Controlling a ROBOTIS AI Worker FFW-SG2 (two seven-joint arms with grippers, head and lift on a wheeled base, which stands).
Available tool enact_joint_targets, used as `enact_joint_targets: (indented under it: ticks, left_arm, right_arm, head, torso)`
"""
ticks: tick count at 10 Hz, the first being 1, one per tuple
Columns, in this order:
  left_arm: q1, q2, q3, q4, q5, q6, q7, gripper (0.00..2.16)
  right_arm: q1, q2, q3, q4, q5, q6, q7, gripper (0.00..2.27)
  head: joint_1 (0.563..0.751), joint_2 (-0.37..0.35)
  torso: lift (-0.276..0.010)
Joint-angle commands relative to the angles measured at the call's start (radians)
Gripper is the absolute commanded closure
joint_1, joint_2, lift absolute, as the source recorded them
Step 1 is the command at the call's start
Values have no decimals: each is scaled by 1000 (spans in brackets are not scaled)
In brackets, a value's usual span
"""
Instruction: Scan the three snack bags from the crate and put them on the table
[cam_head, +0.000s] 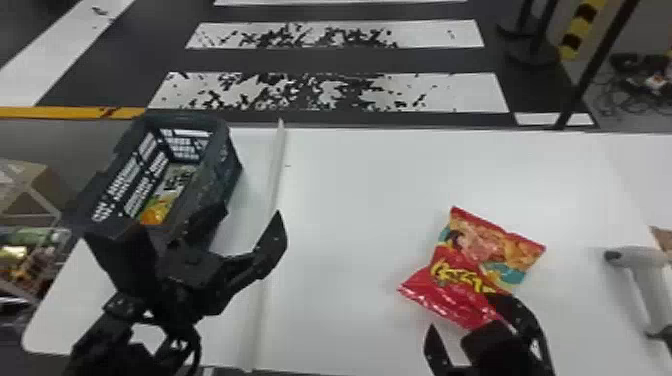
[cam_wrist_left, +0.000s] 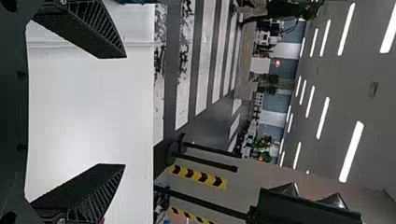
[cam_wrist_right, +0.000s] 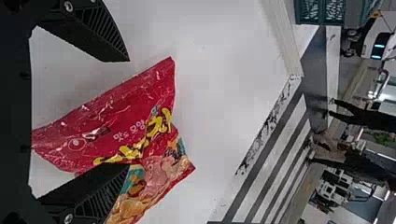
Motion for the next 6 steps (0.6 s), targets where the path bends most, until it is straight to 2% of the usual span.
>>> enact_joint_targets:
  ticks: [1, 2, 6]
  left_arm:
    - [2, 6, 8, 4, 9, 0, -6, 33]
    - [2, 8, 8, 6, 9, 0, -9, 33]
    - [-12, 16, 7, 34, 12, 3, -20, 33]
  right_arm:
    - [-73, 3, 80, 37, 43, 63, -25, 83]
    - [-111, 3, 127, 66, 74, 85, -54, 83]
    - [-255, 17, 240, 163, 109, 198, -72, 83]
  head:
    - [695, 119]
    - [695, 128]
    - [695, 160]
  torso:
    - [-94]
    - [-94]
    - [-94]
